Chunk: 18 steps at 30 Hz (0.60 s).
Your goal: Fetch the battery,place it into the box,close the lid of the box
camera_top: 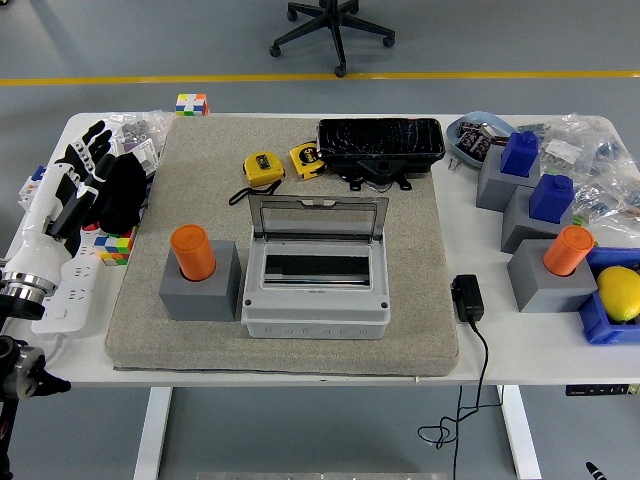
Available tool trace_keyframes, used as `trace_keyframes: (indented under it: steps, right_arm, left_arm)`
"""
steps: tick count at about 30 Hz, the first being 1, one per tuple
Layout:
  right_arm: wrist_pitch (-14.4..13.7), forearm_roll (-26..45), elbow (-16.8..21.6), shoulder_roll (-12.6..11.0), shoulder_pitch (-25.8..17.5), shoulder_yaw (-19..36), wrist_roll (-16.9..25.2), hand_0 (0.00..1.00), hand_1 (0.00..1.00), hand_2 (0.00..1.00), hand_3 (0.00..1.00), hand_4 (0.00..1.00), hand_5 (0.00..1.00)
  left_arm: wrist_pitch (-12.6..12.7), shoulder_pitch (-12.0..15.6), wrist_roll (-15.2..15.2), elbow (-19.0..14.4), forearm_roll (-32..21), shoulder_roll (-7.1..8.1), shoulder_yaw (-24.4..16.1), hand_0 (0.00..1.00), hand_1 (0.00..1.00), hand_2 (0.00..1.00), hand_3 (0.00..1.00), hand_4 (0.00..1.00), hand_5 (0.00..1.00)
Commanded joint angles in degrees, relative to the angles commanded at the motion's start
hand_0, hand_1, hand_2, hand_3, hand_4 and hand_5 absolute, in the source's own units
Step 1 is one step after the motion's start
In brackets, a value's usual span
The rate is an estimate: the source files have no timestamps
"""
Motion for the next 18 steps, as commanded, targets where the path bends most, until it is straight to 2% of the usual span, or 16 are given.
trace_keyframes:
  steps: [3, 4, 9, 10, 15, 16, 18]
  right_arm:
    - [0.0, 0.1, -0.1, 0.0, 0.0, -0.1, 0.0, 0.833, 0.825, 0.791, 0.824, 0.998, 0.969]
    - [0.1, 0.1, -0.1, 0.0, 0.0, -0.2, -0.1, 0.832, 0.825, 0.789, 0.823, 0.998, 0.968]
    - [0.1, 0.2, -0.2, -0.1, 0.1, -0.2, -0.1, 0.832, 0.825, 0.789, 0.823, 0.998, 0.968]
    - [0.1, 0.1, -0.2, -0.2, 0.1, 0.0, -0.1, 0.831, 0.823, 0.789, 0.822, 0.998, 0.966]
    - [0.1, 0.0, -0.3, -0.2, 0.1, 0.3, -0.1, 0.831, 0.823, 0.789, 0.822, 0.998, 0.966]
    - [0.1, 0.0, -0.3, -0.2, 0.1, 0.4, -0.1, 0.829, 0.821, 0.787, 0.823, 0.998, 0.966]
    - [0.1, 0.0, -0.3, -0.2, 0.1, 0.5, -0.1, 0.829, 0.821, 0.787, 0.823, 0.998, 0.966]
  left_arm:
    - [-0.2, 0.5, 0.0, -0.6, 0.0, -0.21, 1.2, 0.998, 0.998, 0.998, 0.998, 0.998, 0.789]
    - [-0.4, 0.6, -0.2, -0.6, -0.2, -0.34, 2.2, 0.998, 0.998, 0.998, 0.998, 0.998, 0.684]
    - [-0.3, 1.3, -0.5, -1.3, -0.7, -0.62, 5.6, 0.998, 0.998, 0.998, 0.998, 0.998, 0.684]
    - [-0.2, 1.4, -0.5, -1.6, -0.6, -0.57, 6.4, 0.998, 0.998, 0.998, 0.998, 0.998, 0.594]
    - [0.0, 0.9, -1.0, -1.0, -0.4, -0.74, 8.6, 0.998, 0.998, 0.998, 0.998, 0.998, 0.594]
    - [0.1, 0.8, -1.0, -0.8, -0.2, -0.72, 8.8, 0.998, 0.998, 0.998, 0.998, 0.998, 0.523]
    - [0.3, 0.7, -0.8, -0.6, 0.2, -0.64, 9.2, 0.998, 0.998, 0.998, 0.998, 0.998, 0.523]
